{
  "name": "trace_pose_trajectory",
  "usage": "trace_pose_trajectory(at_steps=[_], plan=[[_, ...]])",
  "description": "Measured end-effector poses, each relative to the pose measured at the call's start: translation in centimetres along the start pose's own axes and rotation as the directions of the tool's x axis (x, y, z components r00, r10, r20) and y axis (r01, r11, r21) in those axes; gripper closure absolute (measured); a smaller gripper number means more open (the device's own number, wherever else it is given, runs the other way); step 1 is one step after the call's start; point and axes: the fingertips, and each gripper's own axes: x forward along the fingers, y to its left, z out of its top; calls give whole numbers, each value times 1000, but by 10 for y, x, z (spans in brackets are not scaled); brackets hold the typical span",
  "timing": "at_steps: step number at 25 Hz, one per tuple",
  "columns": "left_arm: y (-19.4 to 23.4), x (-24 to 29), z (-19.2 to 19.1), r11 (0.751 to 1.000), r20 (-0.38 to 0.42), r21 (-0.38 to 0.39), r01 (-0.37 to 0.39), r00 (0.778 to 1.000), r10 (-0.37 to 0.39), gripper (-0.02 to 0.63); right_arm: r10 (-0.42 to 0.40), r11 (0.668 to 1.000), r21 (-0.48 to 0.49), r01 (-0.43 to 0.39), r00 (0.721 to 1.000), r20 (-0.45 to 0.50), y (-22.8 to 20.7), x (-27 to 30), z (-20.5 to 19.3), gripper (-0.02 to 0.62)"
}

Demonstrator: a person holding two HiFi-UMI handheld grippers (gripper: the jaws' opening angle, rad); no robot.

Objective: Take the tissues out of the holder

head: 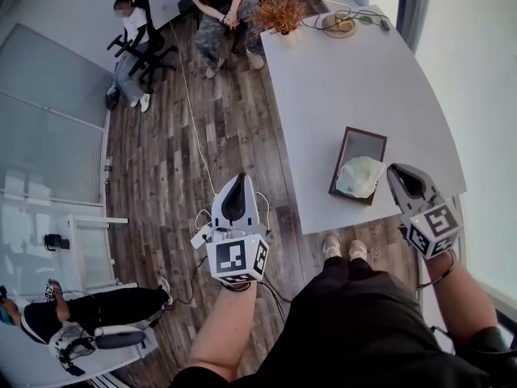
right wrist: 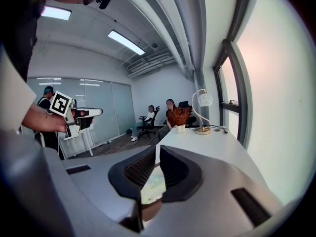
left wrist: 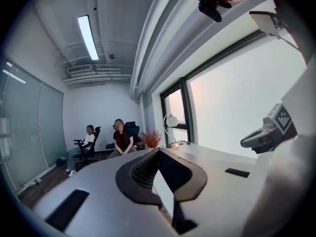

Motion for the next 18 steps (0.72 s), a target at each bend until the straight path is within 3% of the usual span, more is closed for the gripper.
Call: trace_pose_trajectory(at_steps=[3,12,15,18], plan=[[2,9,-16,1000,-30,-11,14,999,-15,601,4,1000,-8,-4,999,-32,3,8,-15,586],[-7,32,-60,998,-91,-25,59,994,-61,601,36,999,-4,-37,993,-117,8,31,-61,472],[-10,34,-73,997,-110,-26,73,991,-75,601,43,999,1,-43,990,-132,8,37,-72,404],[-8,41,-86,997,-133,-27,76,988,-79,601,67,998,5,-67,986,-150,7,48,-82,297]])
